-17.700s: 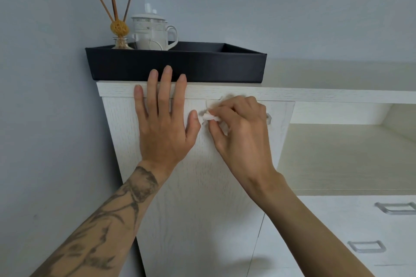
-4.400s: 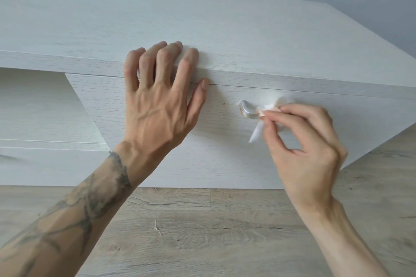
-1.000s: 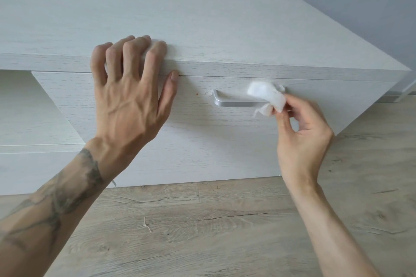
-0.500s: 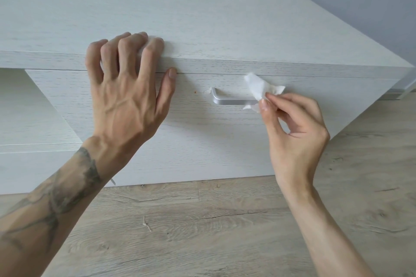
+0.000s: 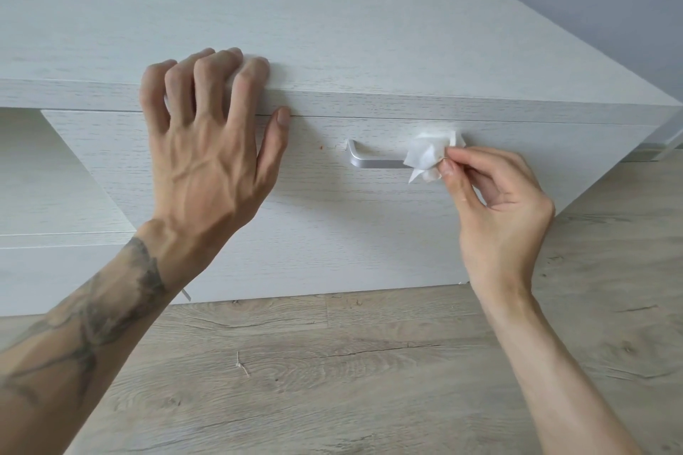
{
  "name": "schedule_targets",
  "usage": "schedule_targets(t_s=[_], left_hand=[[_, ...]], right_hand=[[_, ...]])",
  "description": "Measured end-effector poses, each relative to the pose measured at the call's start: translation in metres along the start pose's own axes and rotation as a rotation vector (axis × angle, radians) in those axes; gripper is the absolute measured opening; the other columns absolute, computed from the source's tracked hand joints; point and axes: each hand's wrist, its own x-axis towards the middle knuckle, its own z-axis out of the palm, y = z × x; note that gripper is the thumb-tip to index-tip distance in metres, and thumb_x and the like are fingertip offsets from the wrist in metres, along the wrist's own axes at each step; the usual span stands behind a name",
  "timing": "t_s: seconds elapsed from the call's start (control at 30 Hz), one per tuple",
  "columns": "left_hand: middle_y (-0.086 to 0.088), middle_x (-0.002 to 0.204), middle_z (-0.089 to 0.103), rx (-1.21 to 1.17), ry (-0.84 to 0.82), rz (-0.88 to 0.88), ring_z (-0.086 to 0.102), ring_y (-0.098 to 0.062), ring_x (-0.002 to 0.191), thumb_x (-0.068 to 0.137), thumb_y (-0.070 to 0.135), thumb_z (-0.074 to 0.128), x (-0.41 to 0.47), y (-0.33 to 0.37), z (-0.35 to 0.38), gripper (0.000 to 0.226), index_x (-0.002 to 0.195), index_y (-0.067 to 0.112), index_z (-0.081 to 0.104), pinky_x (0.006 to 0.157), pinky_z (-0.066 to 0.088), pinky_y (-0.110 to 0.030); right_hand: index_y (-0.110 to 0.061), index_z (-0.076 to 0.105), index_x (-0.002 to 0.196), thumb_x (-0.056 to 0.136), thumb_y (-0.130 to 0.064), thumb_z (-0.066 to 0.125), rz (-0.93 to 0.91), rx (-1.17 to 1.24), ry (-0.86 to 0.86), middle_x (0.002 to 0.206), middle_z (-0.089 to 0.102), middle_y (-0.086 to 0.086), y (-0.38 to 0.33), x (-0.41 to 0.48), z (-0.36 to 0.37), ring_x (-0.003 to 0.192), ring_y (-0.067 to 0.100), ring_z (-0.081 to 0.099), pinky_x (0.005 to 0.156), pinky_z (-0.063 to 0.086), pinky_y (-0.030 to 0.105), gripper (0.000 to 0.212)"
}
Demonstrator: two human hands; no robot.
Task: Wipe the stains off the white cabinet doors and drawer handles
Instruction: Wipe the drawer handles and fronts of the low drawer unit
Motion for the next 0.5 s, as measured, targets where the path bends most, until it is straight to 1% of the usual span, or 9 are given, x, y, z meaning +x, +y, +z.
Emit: schedule_targets(t_s=[0.07, 0.1, 0.17, 0.23, 0.3, 0.4, 0.5], left_hand=[[-0.016, 0.143, 0.051, 0.002, -0.005, 0.001, 0.044, -0.038, 0.131, 0.112, 0.045, 0.037, 0.001, 0.0, 0.0, 0.048, 0.142, 0.011, 0.051, 0.116, 0.025, -0.052], [-0.015, 0.143, 0.051, 0.004, -0.01, 0.001, 0.045, -0.038, 0.131, 0.112, 0.045, 0.037, 0.001, 0.0, 0.0, 0.048, 0.143, 0.011, 0.051, 0.116, 0.025, -0.052], [-0.015, 0.143, 0.051, 0.012, -0.021, 0.004, 0.045, -0.038, 0.132, 0.112, 0.045, 0.037, 0.001, 0.0, -0.001, 0.048, 0.143, 0.011, 0.051, 0.116, 0.025, -0.051], [-0.014, 0.144, 0.051, 0.02, -0.041, 0.021, 0.045, -0.038, 0.133, 0.112, 0.043, 0.038, 0.001, -0.002, -0.005, 0.047, 0.144, 0.011, 0.051, 0.116, 0.025, -0.05], [-0.014, 0.146, 0.05, 0.023, -0.079, 0.067, 0.045, -0.037, 0.134, 0.112, 0.041, 0.039, 0.003, -0.007, -0.011, 0.048, 0.147, 0.011, 0.049, 0.115, 0.026, -0.05], [-0.014, 0.152, 0.048, 0.013, -0.154, 0.17, 0.044, -0.037, 0.14, 0.113, 0.039, 0.037, 0.004, -0.02, -0.026, 0.052, 0.154, 0.009, 0.044, 0.117, 0.028, -0.049], [-0.013, 0.159, 0.045, 0.047, -0.21, 0.168, 0.041, -0.037, 0.146, 0.113, 0.04, 0.037, -0.002, -0.041, -0.043, 0.054, 0.159, 0.013, 0.042, 0.122, 0.028, -0.05]], right_hand=[[-0.017, 0.077, 0.106, 0.098, -0.006, 0.075, -0.024, -0.042, 0.016, 0.105, 0.07, -0.006, -0.002, -0.002, 0.001, 0.102, 0.025, 0.074, 0.093, 0.06, 0.04, 0.014], [-0.015, 0.078, 0.104, 0.098, -0.006, 0.076, -0.047, -0.077, 0.029, 0.104, 0.07, -0.004, -0.005, -0.004, 0.002, 0.1, 0.024, 0.074, 0.091, 0.06, 0.038, 0.011], [-0.008, 0.08, 0.102, 0.098, -0.006, 0.076, -0.097, -0.162, 0.051, 0.103, 0.072, 0.003, -0.009, -0.009, 0.006, 0.097, 0.013, 0.072, 0.089, 0.058, 0.03, 0.006], [-0.004, 0.081, 0.102, 0.097, -0.005, 0.077, -0.142, -0.224, 0.05, 0.102, 0.073, 0.007, -0.015, -0.012, 0.01, 0.091, 0.003, 0.068, 0.088, 0.053, 0.017, 0.006], [-0.003, 0.081, 0.1, 0.096, -0.003, 0.078, -0.179, -0.246, 0.012, 0.099, 0.073, 0.008, -0.023, -0.016, 0.017, 0.087, 0.005, 0.066, 0.087, 0.049, 0.011, 0.006], [-0.003, 0.081, 0.098, 0.094, -0.001, 0.079, -0.206, -0.209, -0.077, 0.096, 0.073, 0.007, -0.039, -0.021, 0.036, 0.084, 0.01, 0.067, 0.084, 0.05, 0.013, 0.005], [-0.003, 0.081, 0.099, 0.093, 0.0, 0.079, -0.206, -0.097, -0.158, 0.097, 0.073, 0.005, -0.061, -0.024, 0.063, 0.087, 0.009, 0.068, 0.085, 0.051, 0.015, 0.007]])
